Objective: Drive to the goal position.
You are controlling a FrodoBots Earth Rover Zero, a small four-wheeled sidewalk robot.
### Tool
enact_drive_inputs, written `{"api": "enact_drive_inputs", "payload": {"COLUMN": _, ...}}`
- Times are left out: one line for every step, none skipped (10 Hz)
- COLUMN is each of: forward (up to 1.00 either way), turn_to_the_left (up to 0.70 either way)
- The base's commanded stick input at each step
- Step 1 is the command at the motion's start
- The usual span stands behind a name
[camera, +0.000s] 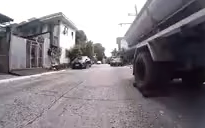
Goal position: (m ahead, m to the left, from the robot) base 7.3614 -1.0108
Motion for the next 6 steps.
{"api": "enact_drive_inputs", "payload": {"forward": 0.7, "turn_to_the_left": 0.0}}
{"api": "enact_drive_inputs", "payload": {"forward": 0.7, "turn_to_the_left": 0.0}}
{"api": "enact_drive_inputs", "payload": {"forward": 0.7, "turn_to_the_left": 0.0}}
{"api": "enact_drive_inputs", "payload": {"forward": 0.7, "turn_to_the_left": 0.0}}
{"api": "enact_drive_inputs", "payload": {"forward": 0.7, "turn_to_the_left": 0.15}}
{"api": "enact_drive_inputs", "payload": {"forward": 0.7, "turn_to_the_left": 0.16}}
